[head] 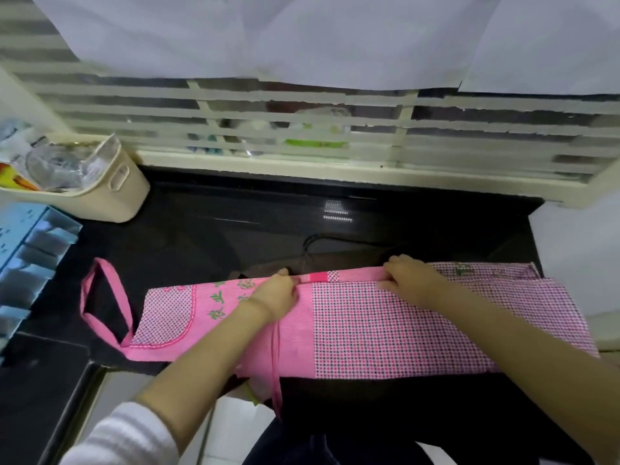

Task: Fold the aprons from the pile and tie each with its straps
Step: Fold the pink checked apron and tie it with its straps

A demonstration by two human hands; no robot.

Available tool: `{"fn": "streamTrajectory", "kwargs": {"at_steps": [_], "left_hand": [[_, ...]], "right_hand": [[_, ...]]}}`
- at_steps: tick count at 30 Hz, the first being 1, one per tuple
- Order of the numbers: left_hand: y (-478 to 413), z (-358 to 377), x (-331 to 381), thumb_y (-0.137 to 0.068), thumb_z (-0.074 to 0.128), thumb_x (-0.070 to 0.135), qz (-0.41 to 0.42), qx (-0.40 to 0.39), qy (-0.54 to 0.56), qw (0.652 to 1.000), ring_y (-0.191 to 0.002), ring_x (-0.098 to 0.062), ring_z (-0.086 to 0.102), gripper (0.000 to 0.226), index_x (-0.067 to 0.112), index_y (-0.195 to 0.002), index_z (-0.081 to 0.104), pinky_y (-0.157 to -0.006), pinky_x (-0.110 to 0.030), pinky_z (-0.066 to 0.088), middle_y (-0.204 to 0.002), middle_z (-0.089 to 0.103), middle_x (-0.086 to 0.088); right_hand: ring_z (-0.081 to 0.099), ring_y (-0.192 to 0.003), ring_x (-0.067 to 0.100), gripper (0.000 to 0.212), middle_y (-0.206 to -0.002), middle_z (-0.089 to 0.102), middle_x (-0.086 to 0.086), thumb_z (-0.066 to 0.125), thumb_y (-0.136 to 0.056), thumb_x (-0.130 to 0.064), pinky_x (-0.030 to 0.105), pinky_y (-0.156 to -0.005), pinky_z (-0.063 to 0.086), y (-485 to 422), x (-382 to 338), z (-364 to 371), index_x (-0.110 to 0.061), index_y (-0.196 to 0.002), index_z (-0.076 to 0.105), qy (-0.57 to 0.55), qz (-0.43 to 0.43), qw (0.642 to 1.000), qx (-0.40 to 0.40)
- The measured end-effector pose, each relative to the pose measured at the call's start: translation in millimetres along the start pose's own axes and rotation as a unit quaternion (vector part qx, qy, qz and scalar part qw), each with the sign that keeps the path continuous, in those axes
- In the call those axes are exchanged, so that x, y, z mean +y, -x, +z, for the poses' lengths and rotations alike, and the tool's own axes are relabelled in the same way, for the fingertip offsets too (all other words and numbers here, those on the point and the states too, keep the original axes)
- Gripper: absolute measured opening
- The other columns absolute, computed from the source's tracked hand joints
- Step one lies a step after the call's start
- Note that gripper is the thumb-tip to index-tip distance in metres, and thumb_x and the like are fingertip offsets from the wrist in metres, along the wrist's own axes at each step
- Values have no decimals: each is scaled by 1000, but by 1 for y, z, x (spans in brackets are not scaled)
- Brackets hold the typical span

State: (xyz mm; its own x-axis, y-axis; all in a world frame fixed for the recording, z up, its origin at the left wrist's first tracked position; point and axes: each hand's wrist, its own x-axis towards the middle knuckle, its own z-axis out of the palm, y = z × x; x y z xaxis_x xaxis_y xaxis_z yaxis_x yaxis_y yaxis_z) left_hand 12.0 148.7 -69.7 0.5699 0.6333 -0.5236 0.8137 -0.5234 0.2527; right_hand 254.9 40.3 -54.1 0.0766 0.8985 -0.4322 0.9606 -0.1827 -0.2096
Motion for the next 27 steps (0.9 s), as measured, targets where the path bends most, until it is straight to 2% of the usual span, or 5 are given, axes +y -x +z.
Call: {"fn": "streamTrajectory", "kwargs": {"at_steps": [3, 6, 14, 24, 27], "left_hand": [[-5, 1, -7, -95, 41, 12, 1, 13, 4, 1000, -103, -35, 55, 29, 2, -114, 61, -95, -38, 41, -120, 44, -18], [-5, -1, -12, -96, 39, 12, -6, 19, -12, 1000, -105, -33, 54, 28, 3, -116, 57, -94, -41, 43, -120, 43, -14], [-8, 3, -17, -97, 37, 13, -61, 54, -51, 995, -105, -30, 55, 22, 4, -108, 55, -74, -38, 39, -124, 43, -11], [-17, 6, -23, -97, 37, 11, -56, 59, -11, 997, -105, -31, 55, 23, 3, -112, 54, -80, -39, 42, -124, 43, -12], [-18, 8, -24, -97, 38, 11, -57, 62, -4, 996, -106, -31, 55, 22, 4, -111, 54, -82, -39, 42, -124, 43, -12]], "right_hand": [[52, -99, 16, 26, -108, 54, 1, 47, -97, -34, 30, -89, 44, -9, -13, 5, -15, -110, 59, -23, 1, 1000, -6], [56, -97, 16, 24, -109, 57, 1, 43, -98, -33, 29, -86, 45, -19, -20, 10, -16, -110, 57, -16, 20, 1000, 2], [59, -104, 18, 25, -117, 59, 2, 43, -100, -27, 29, -89, 49, -34, -31, 10, -15, -120, 52, 49, 32, 998, -2], [55, -110, 21, 30, -124, 54, 7, 41, -100, -27, 31, -88, 47, -44, -43, 19, -11, -125, 44, 100, 76, 992, -8], [51, -115, 22, 33, -129, 50, 8, 46, -97, -20, 32, -92, 45, -40, -50, 16, -10, -129, 41, 116, 79, 990, -6]]}}
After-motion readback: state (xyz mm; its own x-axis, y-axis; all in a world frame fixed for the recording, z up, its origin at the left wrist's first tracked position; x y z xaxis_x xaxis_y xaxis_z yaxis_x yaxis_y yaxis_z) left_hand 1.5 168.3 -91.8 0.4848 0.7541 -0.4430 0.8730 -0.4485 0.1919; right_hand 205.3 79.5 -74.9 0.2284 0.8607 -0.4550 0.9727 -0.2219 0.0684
